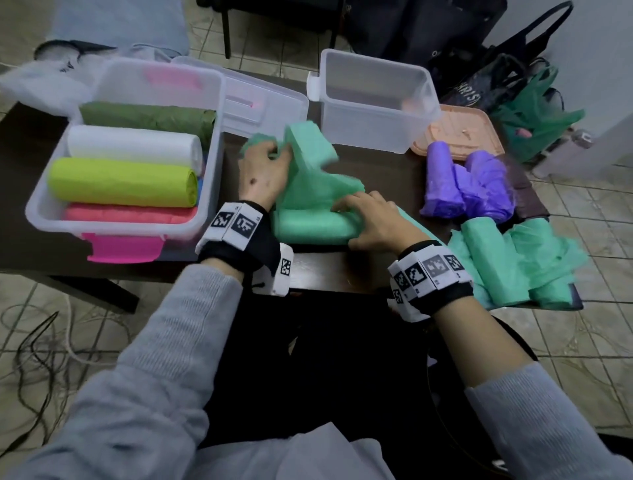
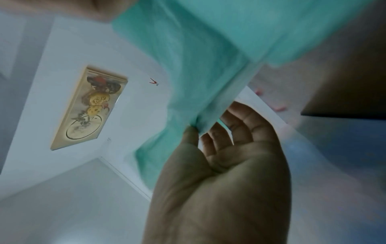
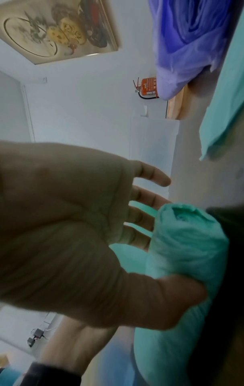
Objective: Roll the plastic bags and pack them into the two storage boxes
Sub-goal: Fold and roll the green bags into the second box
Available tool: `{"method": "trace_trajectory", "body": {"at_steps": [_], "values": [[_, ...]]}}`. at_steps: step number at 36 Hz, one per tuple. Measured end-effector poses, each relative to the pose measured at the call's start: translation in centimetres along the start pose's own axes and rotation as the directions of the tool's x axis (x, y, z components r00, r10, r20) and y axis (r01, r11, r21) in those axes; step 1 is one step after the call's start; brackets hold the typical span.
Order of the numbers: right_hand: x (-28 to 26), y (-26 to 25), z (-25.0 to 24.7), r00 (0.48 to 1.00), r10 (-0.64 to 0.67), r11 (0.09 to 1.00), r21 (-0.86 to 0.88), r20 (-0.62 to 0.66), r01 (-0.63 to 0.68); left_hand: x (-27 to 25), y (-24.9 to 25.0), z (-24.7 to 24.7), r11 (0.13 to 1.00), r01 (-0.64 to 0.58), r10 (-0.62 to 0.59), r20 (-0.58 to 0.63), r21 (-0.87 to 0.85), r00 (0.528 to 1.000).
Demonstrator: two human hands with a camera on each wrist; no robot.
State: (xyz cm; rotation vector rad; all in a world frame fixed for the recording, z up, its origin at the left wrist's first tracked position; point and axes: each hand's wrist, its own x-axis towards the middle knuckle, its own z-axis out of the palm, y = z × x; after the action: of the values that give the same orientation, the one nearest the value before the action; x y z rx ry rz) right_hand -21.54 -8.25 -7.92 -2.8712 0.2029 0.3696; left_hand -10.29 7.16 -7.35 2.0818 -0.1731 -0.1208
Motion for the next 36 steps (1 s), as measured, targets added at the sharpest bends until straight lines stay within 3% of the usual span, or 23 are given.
{"method": "trace_trajectory", "body": {"at_steps": [6, 9, 10, 12, 15, 17, 19, 25, 36], "values": [[-0.6, 0.4, -0.6, 0.997, 0.016, 1.0, 0.02, 0.078, -0.018, 2.0, 1.7, 0.2, 0.992, 0.07, -0.085, -0.144, -0.104, 0.986], [-0.6, 0.1, -1.0, 0.991, 0.038, 0.999, -0.036, 0.126, -0.034, 2.1, 2.0, -0.1, 1.0, -0.001, 0.007, -0.213, 0.026, 0.977], [-0.6, -0.1, -1.1, 0.991, 0.043, 0.996, -0.08, 0.125, -0.033, 1.9, 2.2, -0.1, 0.996, -0.047, 0.059, -0.163, 0.075, 0.985], [-0.7, -0.9, -0.9, 0.996, 0.021, 0.988, -0.153, 0.086, -0.008, 1.6, 2.1, 0.4, 0.975, -0.145, 0.133, 0.084, 0.168, 0.988], [-0.6, -2.1, -0.3, 0.997, -0.07, 0.989, -0.129, 0.045, 0.076, 1.1, 1.5, 1.5, 0.892, -0.268, 0.063, 0.487, 0.363, 0.871], [-0.5, -2.9, 0.2, 0.991, -0.115, 0.985, -0.124, 0.062, 0.122, 1.0, 1.0, 2.1, 0.815, -0.315, -0.04, 0.589, 0.487, 0.807], [-0.5, -3.3, 0.8, 0.989, -0.119, 0.984, -0.124, 0.092, 0.13, 0.9, 0.6, 2.3, 0.767, -0.337, -0.091, 0.613, 0.546, 0.785], [-0.3, -3.6, 2.1, 0.995, -0.084, 0.987, -0.133, 0.053, 0.091, 0.9, -0.2, 2.2, 0.681, -0.469, -0.056, 0.679, 0.562, 0.732], [-0.3, -4.3, 1.9, 0.993, -0.118, 0.993, -0.005, -0.012, 0.118, 0.7, 0.1, 1.9, 0.668, -0.49, -0.062, 0.698, 0.561, 0.714]]}}
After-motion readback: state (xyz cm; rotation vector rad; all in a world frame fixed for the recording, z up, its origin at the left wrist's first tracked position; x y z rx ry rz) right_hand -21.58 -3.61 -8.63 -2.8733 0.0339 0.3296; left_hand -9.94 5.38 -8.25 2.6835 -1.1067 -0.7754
